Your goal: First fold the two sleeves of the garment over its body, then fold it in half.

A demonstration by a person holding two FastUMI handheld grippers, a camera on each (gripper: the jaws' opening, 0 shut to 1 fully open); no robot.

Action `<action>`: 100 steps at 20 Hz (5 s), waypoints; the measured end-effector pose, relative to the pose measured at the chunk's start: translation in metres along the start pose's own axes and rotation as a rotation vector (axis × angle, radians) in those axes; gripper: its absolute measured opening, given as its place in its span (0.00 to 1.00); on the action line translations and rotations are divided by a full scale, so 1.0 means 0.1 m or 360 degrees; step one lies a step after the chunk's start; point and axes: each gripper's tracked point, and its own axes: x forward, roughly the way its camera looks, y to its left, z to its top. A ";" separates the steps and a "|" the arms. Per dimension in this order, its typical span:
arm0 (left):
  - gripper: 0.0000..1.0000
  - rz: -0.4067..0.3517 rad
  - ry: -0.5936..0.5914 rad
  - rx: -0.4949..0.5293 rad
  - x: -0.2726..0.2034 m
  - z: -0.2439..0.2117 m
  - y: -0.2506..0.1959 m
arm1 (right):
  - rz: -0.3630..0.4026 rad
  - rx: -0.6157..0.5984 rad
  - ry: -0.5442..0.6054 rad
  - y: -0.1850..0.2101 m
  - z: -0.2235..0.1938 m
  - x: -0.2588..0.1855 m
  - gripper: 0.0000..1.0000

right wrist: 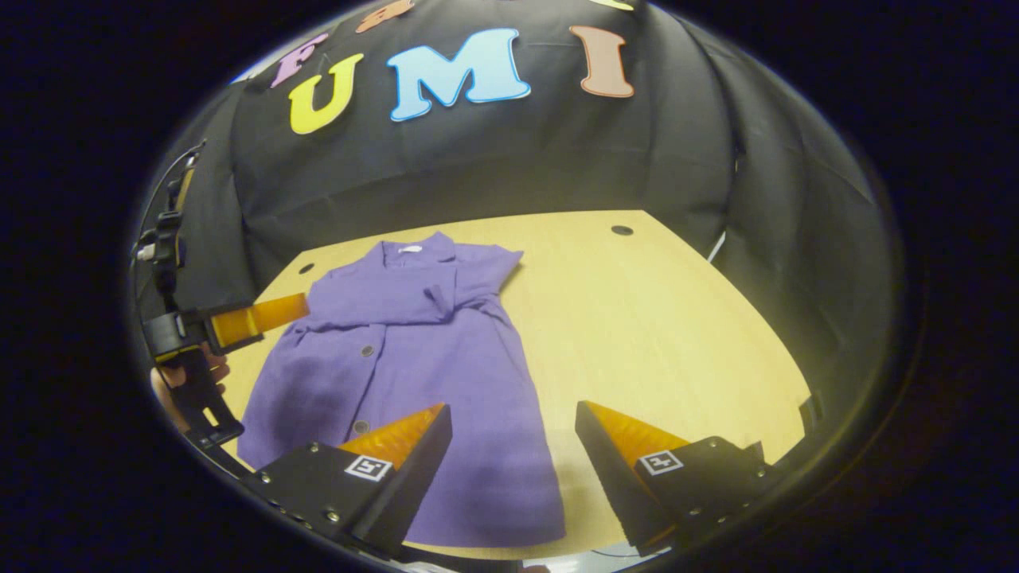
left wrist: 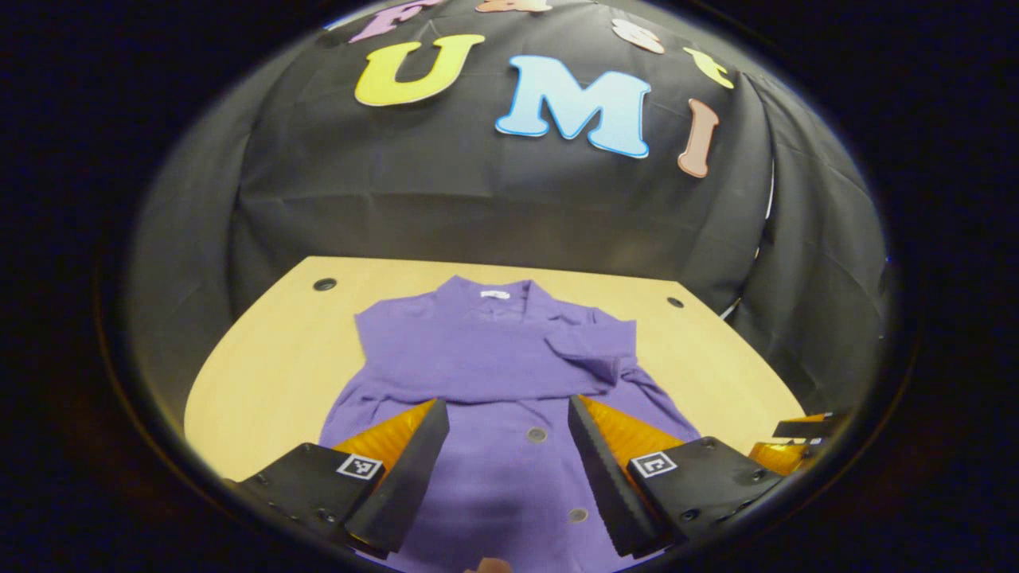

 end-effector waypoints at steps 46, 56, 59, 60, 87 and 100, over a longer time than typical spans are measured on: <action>0.13 0.0082 0.0366 0.0095 -1.24 -2.15 0.88 | -0.0085 0.0163 0.0353 0.32 -1.39 -0.02 0.35; 0.08 -0.0098 0.0282 -0.0296 -1.40 -1.42 0.66 | 0.0087 0.0465 0.0120 0.34 -0.61 -0.27 0.04; 0.08 -0.0126 0.0208 -0.0318 -1.37 -1.05 0.59 | 0.0167 0.0454 0.0058 0.39 -0.25 -0.30 0.04; 0.08 -0.0132 0.0189 -0.0328 -1.35 -0.93 0.57 | 0.0193 0.0456 0.0040 0.40 -0.12 -0.30 0.04; 0.08 0.0179 -0.0251 -0.0332 1.23 1.90 1.09 | 0.0533 0.0564 -0.0204 0.46 2.71 1.83 0.03; 0.07 0.0449 -0.0291 -0.0137 2.23 1.87 1.63 | 0.0351 0.0442 -0.0214 0.48 2.81 3.02 0.03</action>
